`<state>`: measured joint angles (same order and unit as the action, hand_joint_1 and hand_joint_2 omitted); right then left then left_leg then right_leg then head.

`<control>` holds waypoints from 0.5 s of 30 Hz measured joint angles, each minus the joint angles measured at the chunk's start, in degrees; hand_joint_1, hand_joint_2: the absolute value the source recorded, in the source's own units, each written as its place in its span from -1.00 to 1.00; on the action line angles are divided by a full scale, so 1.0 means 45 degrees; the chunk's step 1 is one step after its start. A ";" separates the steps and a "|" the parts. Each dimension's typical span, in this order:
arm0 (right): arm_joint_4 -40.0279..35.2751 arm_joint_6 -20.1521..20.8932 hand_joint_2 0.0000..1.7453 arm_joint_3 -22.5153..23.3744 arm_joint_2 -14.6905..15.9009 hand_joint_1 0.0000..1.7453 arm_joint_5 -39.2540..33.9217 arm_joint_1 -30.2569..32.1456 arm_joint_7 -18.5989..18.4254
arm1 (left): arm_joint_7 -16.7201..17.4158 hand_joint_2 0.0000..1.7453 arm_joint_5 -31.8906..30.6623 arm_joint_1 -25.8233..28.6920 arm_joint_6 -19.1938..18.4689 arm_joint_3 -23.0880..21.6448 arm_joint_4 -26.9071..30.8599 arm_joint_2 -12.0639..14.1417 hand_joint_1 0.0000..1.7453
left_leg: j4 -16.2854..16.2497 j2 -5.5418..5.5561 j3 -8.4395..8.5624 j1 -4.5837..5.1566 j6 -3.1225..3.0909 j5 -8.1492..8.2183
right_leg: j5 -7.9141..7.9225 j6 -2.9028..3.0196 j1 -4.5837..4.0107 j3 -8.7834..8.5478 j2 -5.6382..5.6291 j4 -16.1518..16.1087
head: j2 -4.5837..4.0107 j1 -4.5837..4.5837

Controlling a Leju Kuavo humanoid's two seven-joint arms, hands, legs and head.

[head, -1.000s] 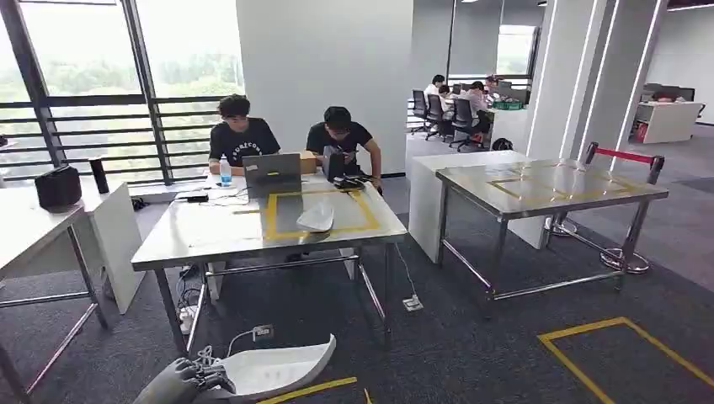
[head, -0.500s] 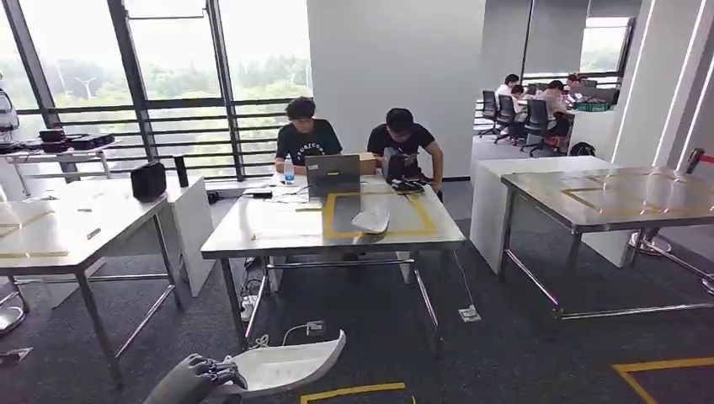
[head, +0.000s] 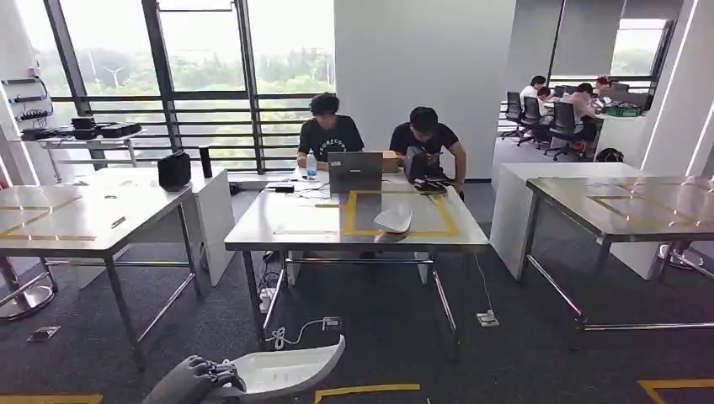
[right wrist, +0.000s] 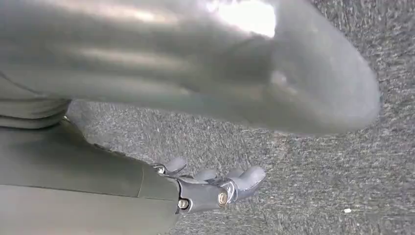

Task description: Take the parts from the cabinet and place them on the table.

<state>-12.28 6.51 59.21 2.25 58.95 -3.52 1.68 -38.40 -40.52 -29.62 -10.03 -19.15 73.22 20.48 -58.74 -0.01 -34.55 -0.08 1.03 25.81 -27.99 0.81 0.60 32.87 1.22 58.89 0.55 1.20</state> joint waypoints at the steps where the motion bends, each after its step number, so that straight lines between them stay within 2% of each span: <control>1: 0.0000 0.0000 -1.00 0.0000 -0.0005 -1.00 0.0000 -0.0013 0.0005 | -0.0010 1.00 -0.0005 -0.0022 -0.0063 0.0000 -0.0005 0.0010 1.00 | -0.0001 -0.0001 0.0002 0.0006 -0.0043 0.0009 | 0.0029 -0.0067 0.0003 -0.0024 -0.0001 -0.0042 | 0.0000 0.0005; 2: 0.0000 0.0000 -1.00 0.0005 -0.0010 -1.00 0.0000 -0.0019 0.0010 | -0.0010 1.00 -0.0034 -0.0047 -0.0097 0.0000 -0.0005 0.0019 1.00 | -0.0027 -0.0003 -0.0005 0.0032 -0.0088 0.0025 | 0.0057 -0.0168 0.0019 -0.0042 0.0001 -0.0097 | 0.0000 0.0005; 6: 0.0000 0.0000 -1.00 0.0058 -0.0058 -1.00 -0.0015 -0.0024 0.0034 | 0.0044 1.00 -0.0053 -0.0160 -0.0180 0.0000 -0.0005 0.0019 1.00 | -0.0076 -0.0005 -0.0027 0.0107 -0.0247 0.0084 | 0.0057 -0.0399 0.0097 -0.0052 -0.0004 -0.0128 | 0.0000 0.0005; 10: 0.0000 -0.0005 -1.00 0.0073 -0.0117 -1.00 -0.0029 -0.0033 0.0039 | 0.0058 1.00 -0.0068 -0.0190 -0.0199 0.0000 -0.0005 0.0019 1.00 | -0.0098 -0.0003 -0.0037 0.0213 -0.0403 0.0122 | 0.0064 -0.0575 0.0184 -0.0091 0.0027 -0.0179 | 0.0000 0.0005; 11: 0.0000 -0.0005 -1.00 0.0073 -0.0121 -1.00 -0.0024 -0.0036 0.0034 | 0.0058 1.00 -0.0073 -0.0194 -0.0199 0.0000 -0.0005 0.0015 1.00 | 0.0018 0.0018 -0.0158 0.0166 -0.0510 0.0150 | 0.0212 -0.0666 0.0194 -0.0135 0.0034 0.0021 | 0.0000 0.0005; 12: 0.0000 -0.0015 -1.00 0.0078 -0.0131 -1.00 -0.0029 -0.0023 0.0034 | 0.0088 1.00 -0.0097 -0.0201 -0.0209 -0.0005 -0.0005 0.0015 1.00 | 0.0068 0.0032 -0.0017 0.0154 -0.0611 0.0184 | 0.0304 -0.0734 0.0190 -0.0112 0.0030 0.0115 | 0.0000 0.0010; 13: 0.0000 -0.0024 -1.00 0.0078 -0.0131 -1.00 -0.0029 -0.0030 0.0039 | 0.0112 1.00 -0.0107 -0.0191 -0.0209 -0.0005 0.0039 0.0010 1.00 | 0.0134 0.0011 0.0232 0.0074 -0.0674 0.0150 | 0.0162 -0.0725 0.0216 -0.0022 -0.0004 0.0236 | 0.0000 0.0010; 14: 0.0000 -0.0024 -1.00 0.0078 -0.0136 -1.00 -0.0029 -0.0036 0.0058 | 0.0141 1.00 -0.0107 -0.0234 -0.0209 -0.0005 0.0073 0.0005 1.00 | 0.0124 0.0014 0.0287 0.0066 -0.0705 0.0151 | -0.0121 -0.0694 0.0210 0.0101 -0.0105 0.0569 | 0.0000 0.0015; 15: 0.0000 -0.0024 -1.00 0.0078 -0.0145 -1.00 -0.0024 -0.0049 0.0078 | 0.0189 1.00 -0.0107 -0.0251 -0.0204 -0.0005 0.0102 -0.0005 1.00 | 0.0123 0.0030 0.0292 0.0064 -0.0733 0.0157 | -0.0558 -0.0689 0.0205 0.0454 -0.0150 0.1266 | 0.0000 0.0024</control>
<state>-12.28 6.40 59.56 1.60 58.84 -3.74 2.03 -37.55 -41.00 -30.74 -10.95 -19.17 73.68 20.46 -58.19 0.13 -33.23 0.21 -2.27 26.51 -30.50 -2.29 1.52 34.91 0.54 64.59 0.55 1.31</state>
